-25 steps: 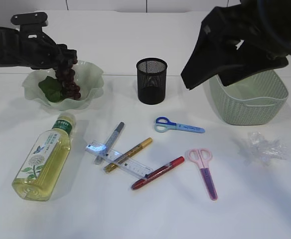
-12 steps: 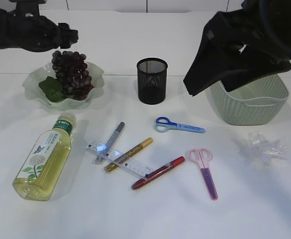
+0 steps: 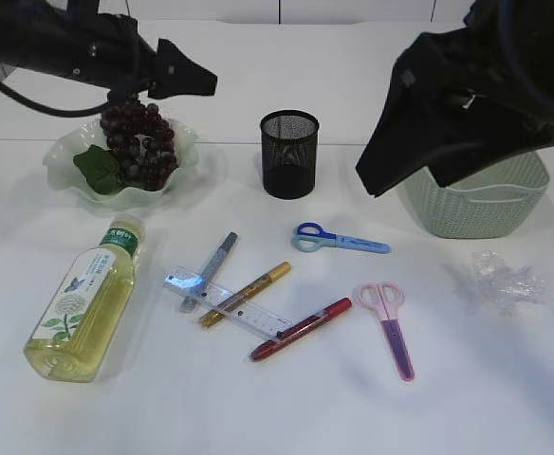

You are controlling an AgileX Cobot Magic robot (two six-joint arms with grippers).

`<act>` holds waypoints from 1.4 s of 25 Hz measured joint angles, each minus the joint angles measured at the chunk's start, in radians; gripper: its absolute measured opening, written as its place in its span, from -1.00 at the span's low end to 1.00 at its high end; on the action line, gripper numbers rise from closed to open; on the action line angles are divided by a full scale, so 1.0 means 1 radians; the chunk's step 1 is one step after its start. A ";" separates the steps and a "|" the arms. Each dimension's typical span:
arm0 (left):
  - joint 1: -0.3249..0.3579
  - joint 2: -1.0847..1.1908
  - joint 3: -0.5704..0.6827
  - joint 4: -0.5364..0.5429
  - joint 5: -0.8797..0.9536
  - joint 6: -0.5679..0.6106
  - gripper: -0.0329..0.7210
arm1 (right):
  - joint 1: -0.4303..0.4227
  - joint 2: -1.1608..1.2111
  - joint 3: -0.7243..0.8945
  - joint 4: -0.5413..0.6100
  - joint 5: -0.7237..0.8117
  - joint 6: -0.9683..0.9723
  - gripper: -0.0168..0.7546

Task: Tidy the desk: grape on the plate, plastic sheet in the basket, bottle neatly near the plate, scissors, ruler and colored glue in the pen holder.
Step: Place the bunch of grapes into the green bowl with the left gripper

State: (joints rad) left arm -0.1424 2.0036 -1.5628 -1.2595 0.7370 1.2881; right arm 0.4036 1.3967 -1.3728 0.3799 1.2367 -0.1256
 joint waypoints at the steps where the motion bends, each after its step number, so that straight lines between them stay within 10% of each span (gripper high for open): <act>1: 0.000 -0.007 0.000 0.061 0.051 -0.048 0.21 | 0.000 0.000 0.000 0.000 0.000 0.000 0.56; 7: -0.008 -0.062 0.000 0.456 0.310 -0.382 0.21 | 0.000 0.000 0.000 0.000 0.000 0.002 0.56; 19: -0.008 -0.189 0.000 0.893 0.480 -1.139 0.21 | 0.000 0.000 0.000 -0.022 0.004 0.011 0.56; 35: -0.008 -0.435 0.000 1.019 0.504 -1.255 0.21 | 0.000 0.000 0.051 -0.477 0.006 0.293 0.56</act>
State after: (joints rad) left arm -0.1502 1.5686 -1.5628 -0.2405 1.2408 0.0333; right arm 0.4036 1.3967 -1.3216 -0.0968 1.2432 0.1675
